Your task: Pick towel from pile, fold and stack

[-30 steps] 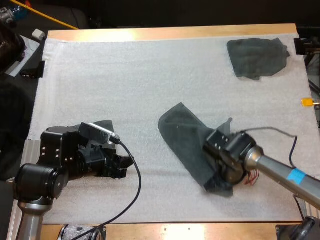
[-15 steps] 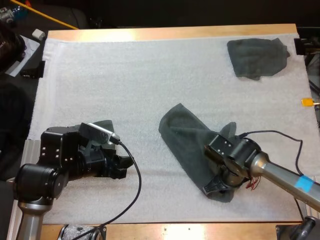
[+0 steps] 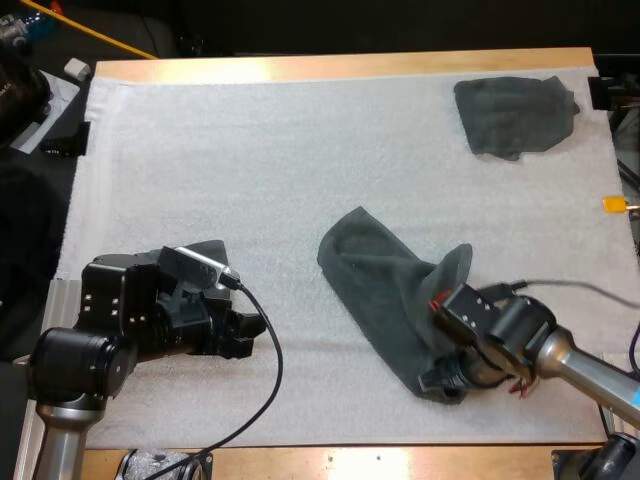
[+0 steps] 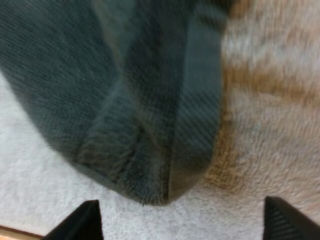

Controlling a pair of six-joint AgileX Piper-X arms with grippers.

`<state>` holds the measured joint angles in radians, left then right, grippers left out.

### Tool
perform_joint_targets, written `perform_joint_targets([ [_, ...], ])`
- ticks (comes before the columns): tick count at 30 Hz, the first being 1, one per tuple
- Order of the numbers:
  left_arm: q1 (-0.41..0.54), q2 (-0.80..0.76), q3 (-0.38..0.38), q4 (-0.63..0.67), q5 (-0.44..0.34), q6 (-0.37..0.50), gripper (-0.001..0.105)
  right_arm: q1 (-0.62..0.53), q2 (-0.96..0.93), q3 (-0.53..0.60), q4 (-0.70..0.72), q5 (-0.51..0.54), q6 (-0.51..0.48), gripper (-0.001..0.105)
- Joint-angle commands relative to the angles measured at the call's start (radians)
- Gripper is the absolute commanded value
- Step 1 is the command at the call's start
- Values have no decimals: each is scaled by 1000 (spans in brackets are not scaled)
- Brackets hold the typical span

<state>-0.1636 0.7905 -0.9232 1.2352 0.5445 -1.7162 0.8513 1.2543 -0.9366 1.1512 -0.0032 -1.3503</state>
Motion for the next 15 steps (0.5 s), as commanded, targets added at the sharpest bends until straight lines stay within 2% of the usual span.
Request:
perform_joint_targets([
  [1, -8, -4, 9, 9, 5, 6, 59, 15, -20, 98, -82, -42, 116, 63],
  [10, -10, 3, 23, 19, 7, 5, 58, 35, -11, 273, -356, -108, 307, 62],
  [14, -7, 2, 19, 26, 6, 2, 58, 31, 1, 276, -376, -107, 315, 59],
  [15, -4, 0, 18, 28, 5, 2, 58, 30, 8, 274, -375, -100, 313, 52],
])
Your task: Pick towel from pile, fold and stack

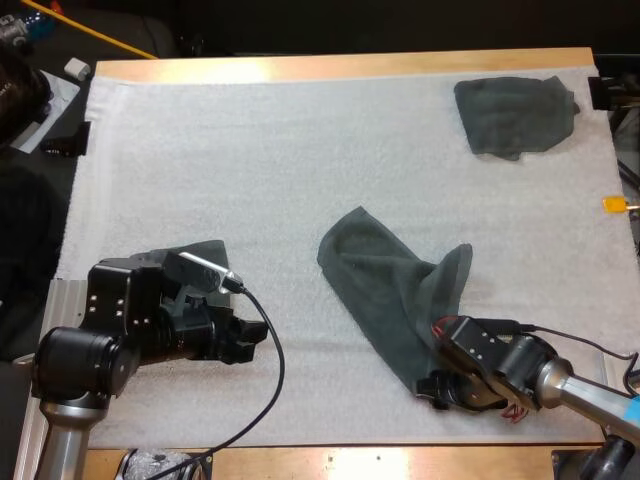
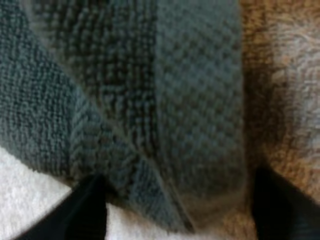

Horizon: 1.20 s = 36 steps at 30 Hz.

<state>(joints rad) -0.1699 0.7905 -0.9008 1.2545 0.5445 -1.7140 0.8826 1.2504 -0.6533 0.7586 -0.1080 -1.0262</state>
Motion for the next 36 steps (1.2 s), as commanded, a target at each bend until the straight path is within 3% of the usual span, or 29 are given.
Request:
perform_joint_targets([
  [1, 1, -2, -3, 11, 6, -1, 58, -1, 14, -7, 12, 6, -4, 45],
  [5, 3, 0, -4, 10, 7, 0, 58, 2, 22, -7, 0, 12, 3, 20],
  [9, 2, 3, -3, 9, 6, 3, 58, 3, 20, -7, -6, 15, -1, 2],
  [28, -31, 54, 28, -111, 35, 27, 58, 2, -53, -14, 108, 72, -59, 0],
  [36, -164, 192, 54, -245, 30, 18, 59, -2, -57, -14, 117, 74, -55, 0],
])
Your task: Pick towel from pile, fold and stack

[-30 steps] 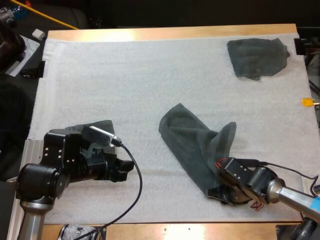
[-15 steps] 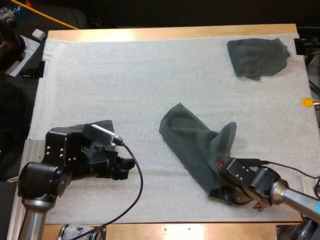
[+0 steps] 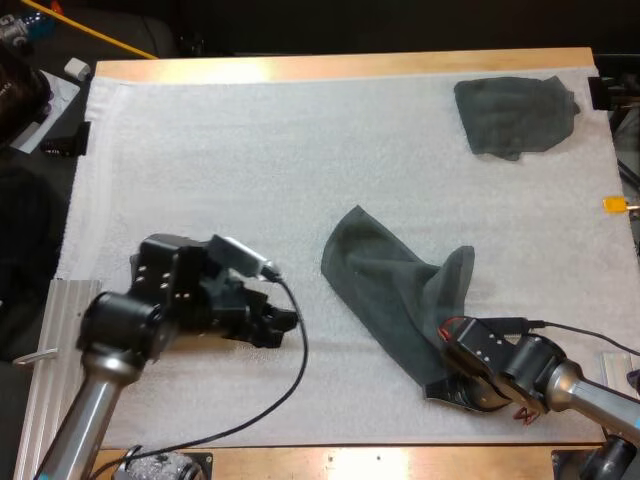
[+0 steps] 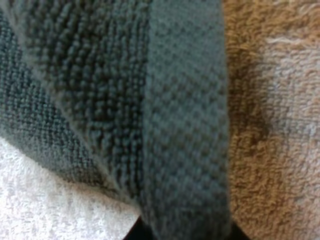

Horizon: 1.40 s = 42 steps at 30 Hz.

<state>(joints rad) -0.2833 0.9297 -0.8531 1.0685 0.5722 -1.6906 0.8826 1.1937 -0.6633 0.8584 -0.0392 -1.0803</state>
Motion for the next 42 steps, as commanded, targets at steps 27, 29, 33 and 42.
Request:
perform_joint_targets([
  [27, -142, 621, -9, -431, -62, -60, 58, 0, -12, -2, 11, 14, 28, 0],
  [29, -141, 646, -25, -438, -69, -56, 58, 2, -13, -3, 14, 11, 31, 0],
  [33, -140, 696, -76, -430, -88, -49, 58, 2, -13, -2, 10, 12, 35, 0],
  [42, -145, 758, -74, -482, -31, -96, 58, 1, -17, -5, -3, 11, 34, 0],
])
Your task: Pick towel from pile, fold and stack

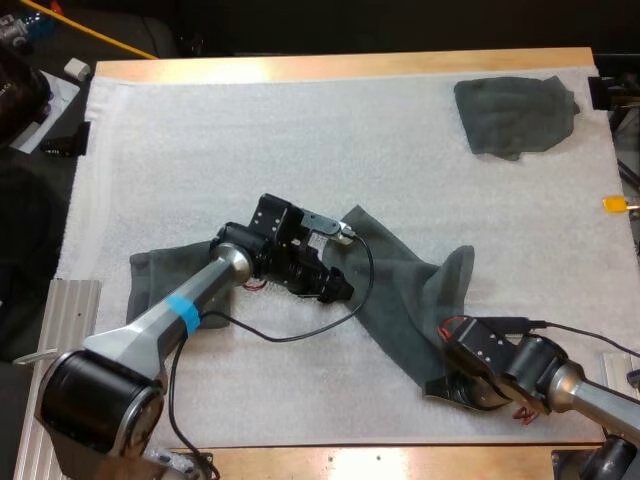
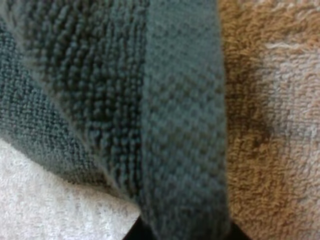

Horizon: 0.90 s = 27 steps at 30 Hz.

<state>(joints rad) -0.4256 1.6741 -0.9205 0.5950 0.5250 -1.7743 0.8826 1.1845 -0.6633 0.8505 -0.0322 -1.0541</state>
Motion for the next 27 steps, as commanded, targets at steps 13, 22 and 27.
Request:
perform_joint_targets([
  [13, -2, 88, -49, 89, 149, -25, 54, 1, -12, -2, -1, 5, 12, 0],
  [22, -3, 100, -45, 98, 140, -32, 33, 0, -9, -2, -13, 2, 11, 0],
  [27, -3, 99, -45, 117, 133, -34, 12, -1, -6, -4, -16, 2, 12, 0],
])
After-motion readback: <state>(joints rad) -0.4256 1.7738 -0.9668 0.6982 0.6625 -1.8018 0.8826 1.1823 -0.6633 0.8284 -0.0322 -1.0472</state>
